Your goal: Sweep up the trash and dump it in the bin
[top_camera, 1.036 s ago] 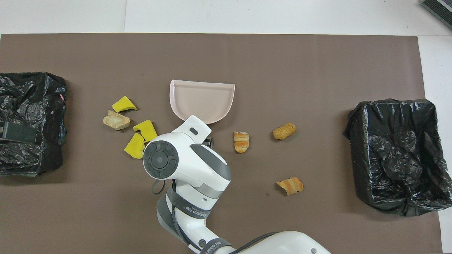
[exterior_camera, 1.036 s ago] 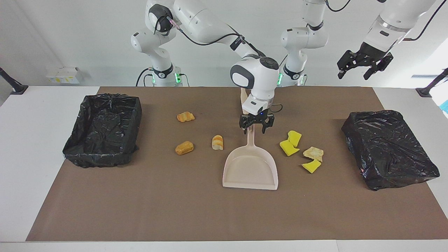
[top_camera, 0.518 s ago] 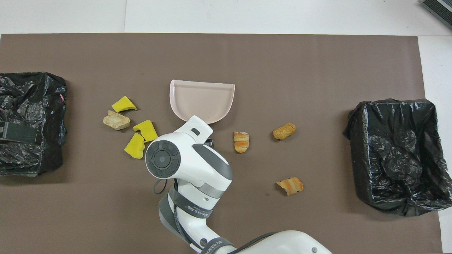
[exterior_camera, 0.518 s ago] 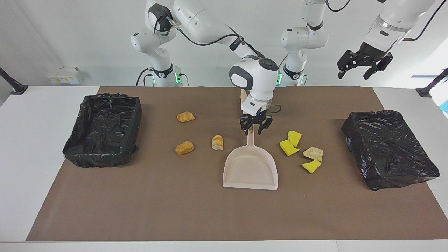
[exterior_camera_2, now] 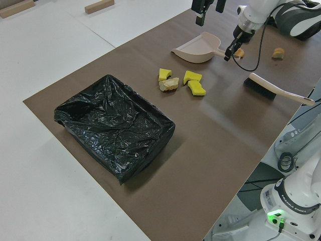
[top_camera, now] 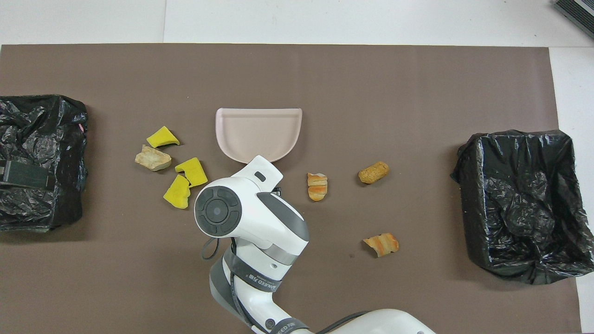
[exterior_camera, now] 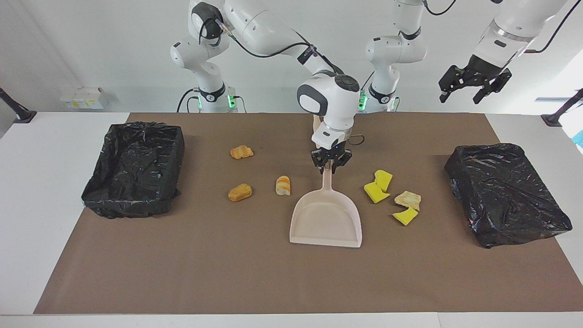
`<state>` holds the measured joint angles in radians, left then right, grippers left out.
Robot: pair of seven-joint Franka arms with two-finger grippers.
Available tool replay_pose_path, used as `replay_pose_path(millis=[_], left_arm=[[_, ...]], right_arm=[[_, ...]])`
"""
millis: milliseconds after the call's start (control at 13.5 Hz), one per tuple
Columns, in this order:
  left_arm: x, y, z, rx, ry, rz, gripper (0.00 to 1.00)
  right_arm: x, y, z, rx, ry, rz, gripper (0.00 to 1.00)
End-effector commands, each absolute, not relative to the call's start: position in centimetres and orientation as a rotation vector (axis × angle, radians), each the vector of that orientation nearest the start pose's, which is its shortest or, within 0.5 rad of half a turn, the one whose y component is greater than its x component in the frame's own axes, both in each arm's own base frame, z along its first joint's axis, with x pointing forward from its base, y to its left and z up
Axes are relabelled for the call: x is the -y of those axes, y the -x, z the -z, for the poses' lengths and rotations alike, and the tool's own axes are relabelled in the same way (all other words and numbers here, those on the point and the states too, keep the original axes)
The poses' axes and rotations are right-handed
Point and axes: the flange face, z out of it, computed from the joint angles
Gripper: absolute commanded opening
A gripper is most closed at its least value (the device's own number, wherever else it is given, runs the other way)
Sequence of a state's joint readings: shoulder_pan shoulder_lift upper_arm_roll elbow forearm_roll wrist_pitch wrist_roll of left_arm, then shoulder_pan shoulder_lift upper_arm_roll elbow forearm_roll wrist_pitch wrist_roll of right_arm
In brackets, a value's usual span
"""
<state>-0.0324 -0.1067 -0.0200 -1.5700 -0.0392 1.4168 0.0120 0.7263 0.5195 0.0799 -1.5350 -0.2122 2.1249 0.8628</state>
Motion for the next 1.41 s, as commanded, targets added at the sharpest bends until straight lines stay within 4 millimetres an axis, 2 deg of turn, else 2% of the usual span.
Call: replay_pose_path(millis=[0,222,296,666,814,1036,1184,1332], left_arm=[[3.0,-49.8,-67.1,-0.114,3.179,-0.084,1.0],[2.9,-49.8,-67.1,-0.112,3.18,-0.084,1.0],[3.0,-49.8,-67.1,-0.114,3.179,-0.084,1.0],[2.9,-49.8,-67.1,-0.112,3.18,-0.084,1.0],[3.0,-49.8,-67.1,-0.114,3.179,-0.084,1.0],[3.0,-49.8,-67.1,-0.114,3.179,-0.084,1.0],[3.0,-49.8,-67.1,-0.114,3.179,-0.084,1.0],[3.0,-49.8,-67.1,-0.114,3.179,-0.084,1.0]], right_arm=[[-48.1,-49.7,-38.4,-0.007,3.148,0.247,0.0],[-45.5,-50.9,-41.4,-0.002,3.151,0.219,0.0],[-44.4,-51.3,-42.4,0.069,3.146,0.189,0.0],[-35.6,-54.9,-46.9,0.588,3.139,0.106,0.0],[-32.6,-55.9,-47.4,0.775,3.116,0.055,0.0],[-29.0,-57.5,-47.0,1.062,3.039,0.013,0.0],[-27.9,-57.8,-46.4,1.208,2.972,-0.015,0.0],[-25.1,-59.0,-45.4,1.457,2.856,-0.017,0.0]])
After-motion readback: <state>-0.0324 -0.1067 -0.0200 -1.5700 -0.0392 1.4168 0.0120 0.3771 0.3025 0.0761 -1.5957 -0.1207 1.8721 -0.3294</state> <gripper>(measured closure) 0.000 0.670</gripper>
